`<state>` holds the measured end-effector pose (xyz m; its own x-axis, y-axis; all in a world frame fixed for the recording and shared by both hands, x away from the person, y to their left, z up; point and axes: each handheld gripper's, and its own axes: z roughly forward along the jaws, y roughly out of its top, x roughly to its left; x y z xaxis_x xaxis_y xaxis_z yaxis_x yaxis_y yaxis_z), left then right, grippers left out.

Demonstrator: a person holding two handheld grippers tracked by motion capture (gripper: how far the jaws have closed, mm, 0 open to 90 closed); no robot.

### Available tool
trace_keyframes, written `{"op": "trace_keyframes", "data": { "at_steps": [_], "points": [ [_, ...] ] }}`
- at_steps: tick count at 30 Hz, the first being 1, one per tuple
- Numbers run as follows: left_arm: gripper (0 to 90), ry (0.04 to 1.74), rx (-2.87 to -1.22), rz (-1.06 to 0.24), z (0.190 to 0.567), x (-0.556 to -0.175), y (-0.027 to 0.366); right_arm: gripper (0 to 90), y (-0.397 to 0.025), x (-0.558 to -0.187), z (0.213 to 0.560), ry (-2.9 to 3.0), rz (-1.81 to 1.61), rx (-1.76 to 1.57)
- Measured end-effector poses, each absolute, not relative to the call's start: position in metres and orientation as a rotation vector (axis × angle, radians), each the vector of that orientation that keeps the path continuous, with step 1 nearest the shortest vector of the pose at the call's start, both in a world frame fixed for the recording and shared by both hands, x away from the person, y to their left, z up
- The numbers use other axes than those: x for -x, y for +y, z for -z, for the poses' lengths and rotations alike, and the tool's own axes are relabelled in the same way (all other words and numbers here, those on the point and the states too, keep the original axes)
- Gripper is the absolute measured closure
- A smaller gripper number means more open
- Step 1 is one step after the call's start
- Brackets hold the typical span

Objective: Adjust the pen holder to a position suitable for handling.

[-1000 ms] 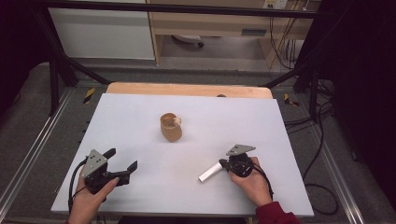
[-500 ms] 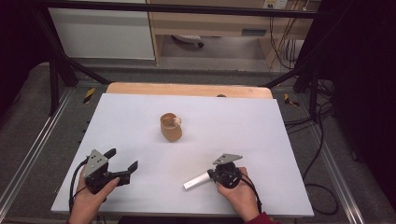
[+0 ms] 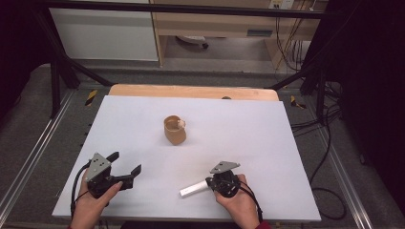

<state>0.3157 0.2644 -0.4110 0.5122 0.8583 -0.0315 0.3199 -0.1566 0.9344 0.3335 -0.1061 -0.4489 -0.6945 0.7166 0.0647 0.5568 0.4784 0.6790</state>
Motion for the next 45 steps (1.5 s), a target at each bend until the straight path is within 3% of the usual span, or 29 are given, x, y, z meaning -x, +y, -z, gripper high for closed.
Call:
{"op": "trace_keyframes", "data": {
  "at_steps": [20, 27, 33, 35, 36, 38, 40, 45],
  "points": [
    [5.8, 1.000, -1.717, -0.649, 0.411, -0.315, 0.264, 90.0, -0.131, -0.337, 0.436, 2.382, -1.078, -1.124],
    [5.8, 0.996, -1.720, -0.645, 0.411, -0.315, 0.263, 82.4, -0.159, -0.340, 0.425, 2.264, -1.154, -1.157],
    [5.7, 0.987, -1.730, -0.646, 0.411, -0.315, 0.261, 44.2, -0.183, -0.340, 0.417, 2.122, -1.192, -1.211],
    [5.7, 0.982, -1.732, -0.644, 0.411, -0.315, 0.260, 40.8, -0.186, -0.340, 0.416, 2.105, -1.192, -1.217],
    [5.7, 0.981, -1.732, -0.642, 0.411, -0.315, 0.260, 33.7, -0.194, -0.339, 0.414, 2.062, -1.188, -1.224],
    [5.7, 0.978, -1.734, -0.641, 0.411, -0.315, 0.259, 29.9, -0.196, -0.339, 0.413, 2.049, -1.188, -1.226],
    [5.7, 0.974, -1.737, -0.640, 0.412, -0.315, 0.258, 19.7, -0.207, -0.337, 0.413, 2.003, -1.179, -1.246],
    [5.7, 0.966, -1.747, -0.638, 0.412, -0.315, 0.255, 9.6, -0.220, -0.334, 0.414, 1.971, -1.172, -1.284]
  ]
}}
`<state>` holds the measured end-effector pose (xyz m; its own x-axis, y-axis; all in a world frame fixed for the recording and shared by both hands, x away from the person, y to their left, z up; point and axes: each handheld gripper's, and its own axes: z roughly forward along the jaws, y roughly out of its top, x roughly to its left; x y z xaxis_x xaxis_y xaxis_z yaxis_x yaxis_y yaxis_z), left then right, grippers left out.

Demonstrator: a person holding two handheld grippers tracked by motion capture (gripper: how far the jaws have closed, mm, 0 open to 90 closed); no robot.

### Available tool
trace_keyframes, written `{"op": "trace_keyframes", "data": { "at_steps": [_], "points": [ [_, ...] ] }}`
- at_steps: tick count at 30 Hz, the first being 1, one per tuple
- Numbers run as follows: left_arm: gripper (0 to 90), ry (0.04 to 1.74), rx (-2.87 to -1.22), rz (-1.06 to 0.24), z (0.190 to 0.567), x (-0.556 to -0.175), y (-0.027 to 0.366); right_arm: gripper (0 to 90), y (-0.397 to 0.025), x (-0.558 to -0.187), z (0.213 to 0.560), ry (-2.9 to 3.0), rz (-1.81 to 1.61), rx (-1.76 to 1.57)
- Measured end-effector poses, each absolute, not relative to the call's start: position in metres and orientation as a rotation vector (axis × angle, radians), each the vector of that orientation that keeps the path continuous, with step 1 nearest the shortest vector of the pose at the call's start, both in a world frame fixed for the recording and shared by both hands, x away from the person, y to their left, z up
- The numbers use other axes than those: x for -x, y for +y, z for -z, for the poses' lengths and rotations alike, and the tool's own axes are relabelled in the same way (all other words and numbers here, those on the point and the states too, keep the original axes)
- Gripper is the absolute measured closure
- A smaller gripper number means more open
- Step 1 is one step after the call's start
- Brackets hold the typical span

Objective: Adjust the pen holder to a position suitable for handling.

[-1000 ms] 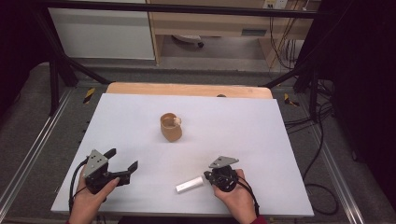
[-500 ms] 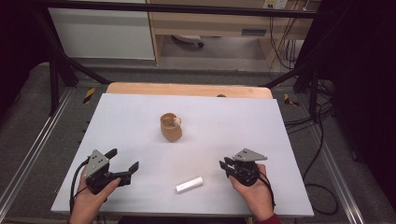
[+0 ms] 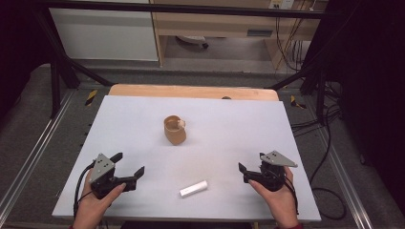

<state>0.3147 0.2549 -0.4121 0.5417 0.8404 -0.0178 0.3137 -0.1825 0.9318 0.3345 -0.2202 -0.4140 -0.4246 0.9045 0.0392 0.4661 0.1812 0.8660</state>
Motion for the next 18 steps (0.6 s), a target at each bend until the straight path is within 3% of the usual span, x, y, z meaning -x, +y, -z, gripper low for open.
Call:
{"op": "trace_keyframes", "data": {
  "at_steps": [6, 18],
  "points": [
    [5.6, 0.951, -1.761, -0.623, 0.413, -0.314, 0.249, 3.7, -0.237, -0.327, 0.418, 1.973, -1.189, -1.292],
    [5.5, 0.889, -1.825, -0.576, 0.417, -0.311, 0.221, 3.7, -0.245, -0.318, 0.428, 1.976, -1.173, -1.302]
  ]
}}
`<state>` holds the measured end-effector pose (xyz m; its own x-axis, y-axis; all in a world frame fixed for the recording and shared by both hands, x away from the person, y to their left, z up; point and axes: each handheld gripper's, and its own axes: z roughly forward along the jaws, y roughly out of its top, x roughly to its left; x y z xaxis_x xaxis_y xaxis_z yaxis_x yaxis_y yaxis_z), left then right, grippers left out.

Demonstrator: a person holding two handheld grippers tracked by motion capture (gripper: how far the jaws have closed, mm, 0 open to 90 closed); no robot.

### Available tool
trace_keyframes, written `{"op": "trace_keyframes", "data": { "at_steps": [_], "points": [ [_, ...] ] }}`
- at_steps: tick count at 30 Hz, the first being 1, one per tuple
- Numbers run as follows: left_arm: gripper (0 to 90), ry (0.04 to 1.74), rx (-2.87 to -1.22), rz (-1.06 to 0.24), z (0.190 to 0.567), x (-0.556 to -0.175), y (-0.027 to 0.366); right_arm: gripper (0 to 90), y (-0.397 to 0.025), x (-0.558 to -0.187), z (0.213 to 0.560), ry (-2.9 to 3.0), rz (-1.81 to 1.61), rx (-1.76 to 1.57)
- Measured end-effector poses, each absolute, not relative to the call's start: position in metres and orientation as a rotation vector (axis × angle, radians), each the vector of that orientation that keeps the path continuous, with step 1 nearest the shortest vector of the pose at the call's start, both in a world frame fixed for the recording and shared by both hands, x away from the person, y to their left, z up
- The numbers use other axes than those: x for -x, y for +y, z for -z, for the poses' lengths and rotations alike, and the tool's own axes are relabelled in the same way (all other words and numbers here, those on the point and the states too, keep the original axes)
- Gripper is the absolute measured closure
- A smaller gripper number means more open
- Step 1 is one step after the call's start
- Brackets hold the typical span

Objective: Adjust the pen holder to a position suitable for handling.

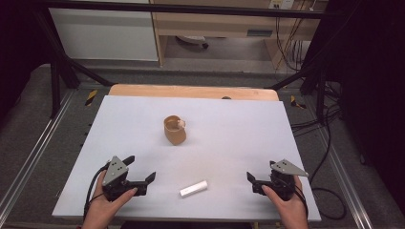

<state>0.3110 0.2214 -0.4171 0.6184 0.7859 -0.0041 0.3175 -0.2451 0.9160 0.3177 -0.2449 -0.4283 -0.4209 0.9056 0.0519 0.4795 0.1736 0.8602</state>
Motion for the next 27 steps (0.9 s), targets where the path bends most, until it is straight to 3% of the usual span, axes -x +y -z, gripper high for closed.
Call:
{"op": "trace_keyframes", "data": {
  "at_steps": [19, 27],
  "points": [
    [6.7, 0.736, -1.967, -0.424, 0.431, -0.317, 0.157, 4.6, -0.239, -0.323, 0.434, 2.035, -1.091, -1.317],
    [6.9, 0.665, -2.054, -0.387, 0.440, -0.307, 0.148, 4.6, -0.237, -0.324, 0.435, 2.055, -1.068, -1.317]
  ]
}}
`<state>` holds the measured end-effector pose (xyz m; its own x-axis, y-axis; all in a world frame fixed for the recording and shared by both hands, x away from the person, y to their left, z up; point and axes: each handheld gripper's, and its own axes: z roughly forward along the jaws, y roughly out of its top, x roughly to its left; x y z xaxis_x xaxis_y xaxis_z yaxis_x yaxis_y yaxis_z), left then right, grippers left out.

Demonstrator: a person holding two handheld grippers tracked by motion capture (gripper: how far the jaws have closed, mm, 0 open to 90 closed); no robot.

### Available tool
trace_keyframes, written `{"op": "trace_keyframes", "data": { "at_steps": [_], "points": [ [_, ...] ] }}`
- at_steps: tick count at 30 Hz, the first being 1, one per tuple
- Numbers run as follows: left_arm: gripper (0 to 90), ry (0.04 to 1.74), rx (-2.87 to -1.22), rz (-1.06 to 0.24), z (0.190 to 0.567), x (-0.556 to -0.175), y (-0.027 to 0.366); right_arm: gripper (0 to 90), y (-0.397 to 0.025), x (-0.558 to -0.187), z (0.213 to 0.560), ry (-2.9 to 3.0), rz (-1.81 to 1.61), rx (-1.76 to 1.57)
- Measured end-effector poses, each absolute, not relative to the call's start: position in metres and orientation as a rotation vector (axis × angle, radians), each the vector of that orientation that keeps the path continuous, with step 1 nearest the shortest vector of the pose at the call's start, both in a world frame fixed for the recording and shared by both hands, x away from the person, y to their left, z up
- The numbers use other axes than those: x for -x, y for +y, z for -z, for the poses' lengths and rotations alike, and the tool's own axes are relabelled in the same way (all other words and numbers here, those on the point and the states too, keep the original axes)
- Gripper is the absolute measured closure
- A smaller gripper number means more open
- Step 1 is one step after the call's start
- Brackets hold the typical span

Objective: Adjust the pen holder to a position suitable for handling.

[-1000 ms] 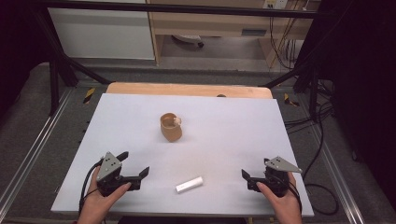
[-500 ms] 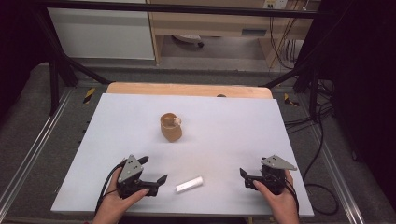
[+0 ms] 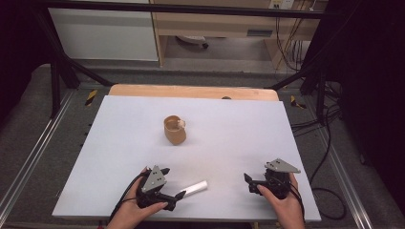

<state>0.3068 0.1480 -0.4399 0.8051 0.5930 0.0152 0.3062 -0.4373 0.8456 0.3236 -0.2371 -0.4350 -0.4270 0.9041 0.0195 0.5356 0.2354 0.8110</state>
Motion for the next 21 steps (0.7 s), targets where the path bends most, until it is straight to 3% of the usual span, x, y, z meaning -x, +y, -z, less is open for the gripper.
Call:
{"op": "trace_keyframes", "data": {
  "at_steps": [21],
  "points": [
    [21.9, 0.610, -2.160, -0.339, 0.453, -0.306, 0.136, 4.9, -0.234, -0.323, 0.436, 2.079, -1.053, -1.305]
  ]
}}
